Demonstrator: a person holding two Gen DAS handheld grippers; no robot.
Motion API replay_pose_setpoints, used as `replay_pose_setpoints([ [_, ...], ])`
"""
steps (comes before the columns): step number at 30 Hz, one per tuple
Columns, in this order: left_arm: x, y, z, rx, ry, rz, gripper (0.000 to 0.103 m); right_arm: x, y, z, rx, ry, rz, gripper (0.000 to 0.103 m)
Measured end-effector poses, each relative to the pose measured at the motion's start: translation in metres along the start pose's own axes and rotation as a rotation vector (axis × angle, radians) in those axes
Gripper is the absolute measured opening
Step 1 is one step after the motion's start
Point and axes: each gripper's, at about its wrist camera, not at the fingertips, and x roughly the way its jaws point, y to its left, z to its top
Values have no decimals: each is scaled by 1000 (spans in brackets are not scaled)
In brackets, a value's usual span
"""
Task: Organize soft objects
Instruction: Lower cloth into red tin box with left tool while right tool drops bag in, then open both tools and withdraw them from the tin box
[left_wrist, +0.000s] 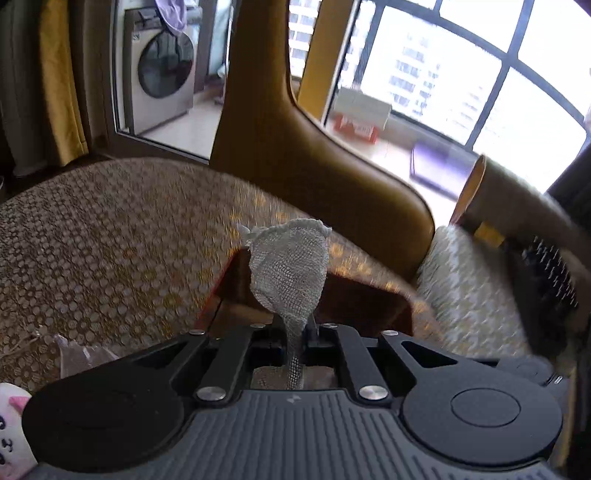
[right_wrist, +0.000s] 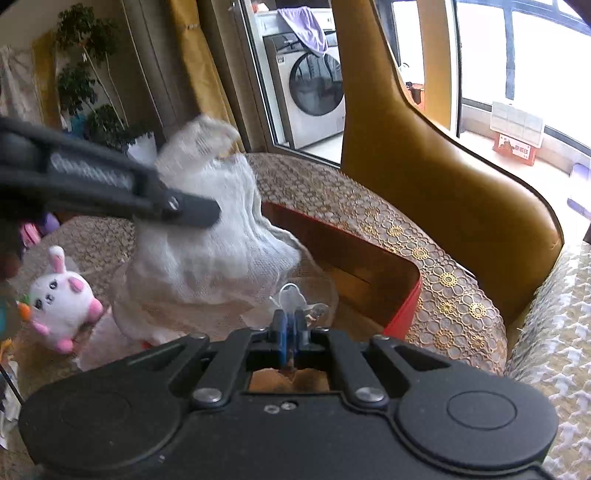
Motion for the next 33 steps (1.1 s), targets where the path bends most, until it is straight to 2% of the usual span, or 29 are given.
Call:
replay_pose_setpoints([
  [6,32,-5,-13,44,96,24,7,12,4,-3,-71,45,-19,4],
  [13,53,-3,-21,47,177,22,7,17,7,-4,-132,85,4,13],
  [18,59,-1,-23,46,187,56,8,14,12,-5,-162,87,13,23],
  [24,56,-2,-25,50,187,52,13,6,9,-5,-165,67,21,34],
  [25,55,-2,-26,50,183,53,19,4,9,-5,-162,63,21,35],
  [27,51,-2,-27,47,171,46,41,0,9,-5,-156,56,20,37],
  [28,49,-2,-26,45,165,43,69,-2,8,-5,-155,54,18,39],
  [29,45,-2,-27,45,152,41,85,-4,8,-5,-153,51,18,42],
  [33,32,-3,-26,53,118,63,85,-10,9,-6,-152,44,14,48],
])
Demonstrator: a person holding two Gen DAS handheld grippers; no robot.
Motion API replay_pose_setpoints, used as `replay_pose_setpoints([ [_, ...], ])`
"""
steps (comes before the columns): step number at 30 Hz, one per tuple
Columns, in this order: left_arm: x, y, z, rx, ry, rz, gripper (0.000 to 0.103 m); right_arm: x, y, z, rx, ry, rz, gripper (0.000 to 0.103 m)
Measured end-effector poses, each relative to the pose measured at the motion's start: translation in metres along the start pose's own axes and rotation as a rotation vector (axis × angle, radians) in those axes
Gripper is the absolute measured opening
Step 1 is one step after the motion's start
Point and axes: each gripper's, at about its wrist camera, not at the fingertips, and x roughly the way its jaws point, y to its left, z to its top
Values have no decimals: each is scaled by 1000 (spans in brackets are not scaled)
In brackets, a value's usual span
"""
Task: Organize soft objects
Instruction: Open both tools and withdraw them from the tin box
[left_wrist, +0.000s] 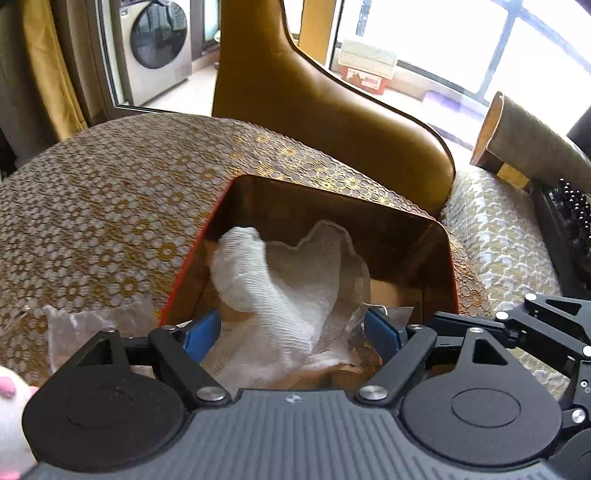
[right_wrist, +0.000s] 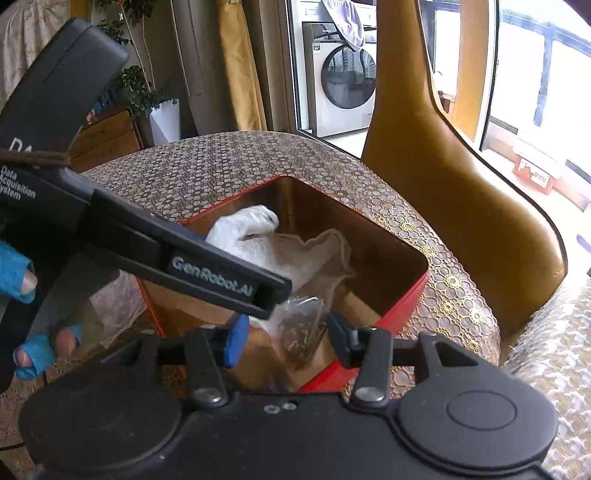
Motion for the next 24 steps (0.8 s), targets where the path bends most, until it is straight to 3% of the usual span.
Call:
replay_pose_setpoints([
  [18,-135,26,-40,-34,-190,4,85,-87,35,3,16,-140,48,84],
  [24,-180,40,-64,-37,-228,-2,85,-107,61,3,5,-175,72,89],
])
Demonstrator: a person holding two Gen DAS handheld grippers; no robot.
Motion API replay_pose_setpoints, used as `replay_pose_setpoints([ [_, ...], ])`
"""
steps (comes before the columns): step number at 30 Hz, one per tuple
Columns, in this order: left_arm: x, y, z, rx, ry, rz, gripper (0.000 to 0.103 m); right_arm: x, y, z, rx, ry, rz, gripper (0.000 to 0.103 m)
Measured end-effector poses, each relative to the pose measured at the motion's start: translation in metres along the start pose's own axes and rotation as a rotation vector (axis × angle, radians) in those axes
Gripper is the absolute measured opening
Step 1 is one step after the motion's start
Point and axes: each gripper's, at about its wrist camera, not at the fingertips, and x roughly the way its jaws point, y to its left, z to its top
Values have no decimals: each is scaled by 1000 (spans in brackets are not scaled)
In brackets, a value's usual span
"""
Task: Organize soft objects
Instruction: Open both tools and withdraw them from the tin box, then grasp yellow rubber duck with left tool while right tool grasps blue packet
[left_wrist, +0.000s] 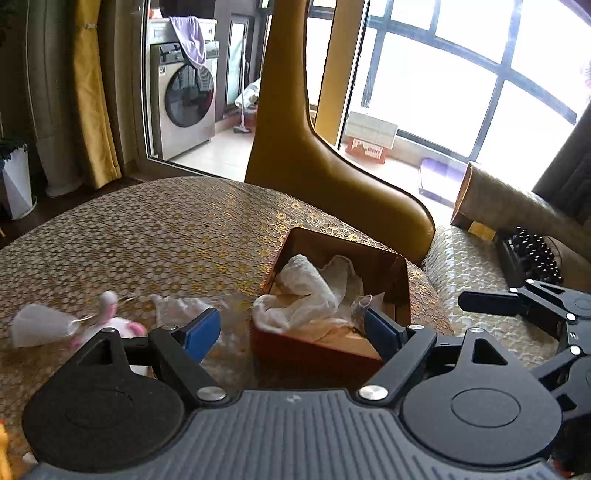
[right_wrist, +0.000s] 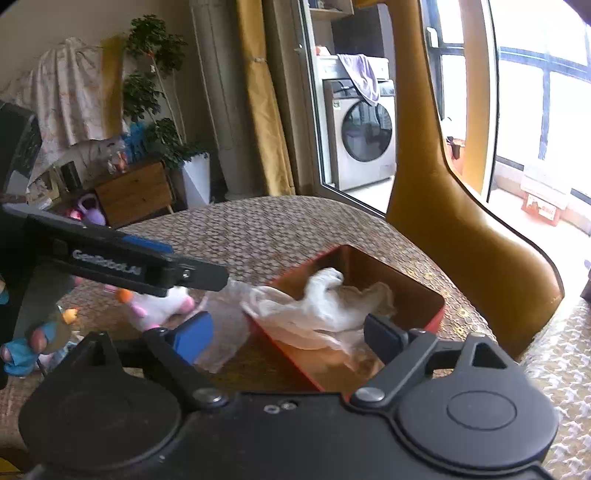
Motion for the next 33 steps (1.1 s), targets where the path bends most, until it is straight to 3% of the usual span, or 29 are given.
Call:
replay_pose_setpoints([
  [3,-25,9,-9,2,-20,3,86,-10,16,2,-14,-13,22,93],
  [5,-41,18,-15,-7,-29,11,92,-16,27,3,-28,-26,37,94],
  [13,-96,68,-42,-63,-98,48,102,-18,65,2,-50,-43,89,100],
  [26,-148,170,-95,-197,-119,174,102,-2,133,-16,-91,-3,199,102],
  [30,-158,191,-114,-194,-140,242,103,5,156,-21,-122,12,239,102],
  [33,-156,210,-124,-233,-109,254,103,12,175,-24,-147,32,272,102],
])
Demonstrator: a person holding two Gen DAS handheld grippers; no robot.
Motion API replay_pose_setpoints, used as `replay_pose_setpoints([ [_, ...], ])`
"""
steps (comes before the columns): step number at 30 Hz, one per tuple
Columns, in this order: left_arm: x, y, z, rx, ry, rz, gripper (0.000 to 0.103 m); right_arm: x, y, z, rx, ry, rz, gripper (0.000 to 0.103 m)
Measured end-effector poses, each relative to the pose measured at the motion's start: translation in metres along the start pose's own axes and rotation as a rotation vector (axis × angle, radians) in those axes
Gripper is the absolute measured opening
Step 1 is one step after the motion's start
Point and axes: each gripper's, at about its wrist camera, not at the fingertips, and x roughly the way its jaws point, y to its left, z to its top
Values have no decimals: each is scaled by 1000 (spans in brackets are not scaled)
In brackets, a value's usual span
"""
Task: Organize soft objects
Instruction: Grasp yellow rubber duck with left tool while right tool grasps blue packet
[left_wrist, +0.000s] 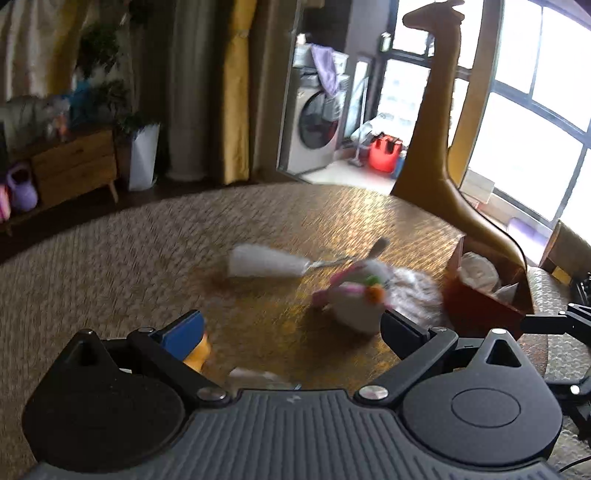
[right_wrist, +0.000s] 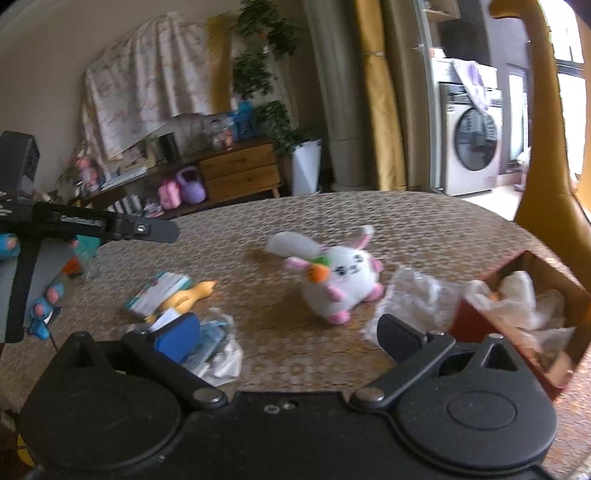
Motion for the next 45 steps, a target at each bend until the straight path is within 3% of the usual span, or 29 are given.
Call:
replay_pose_setpoints([
  [3,8,21,-7,-44,26,28,103,11,17,0,-43,19,33,102],
  [13,40,61,-34,-48,43,159,103,57,53,-4,-120,119,111,100],
  [25,92,84,-53,-84,127,180,102,110,74,-14,-172,215,121,86],
  [31,104,77,-58,-22,130,181,101,131,79,-17,-169,258,129,76],
  [37,110,76,-58,16,131,159,83,143,82,-23,-164,286,131,65],
  [41,116,81,-59,2,147,146,63,150,83,-24,-155,296,133,59],
  [45,119,80,-61,17,153,134,59,154,86,-24,-152,300,138,50],
])
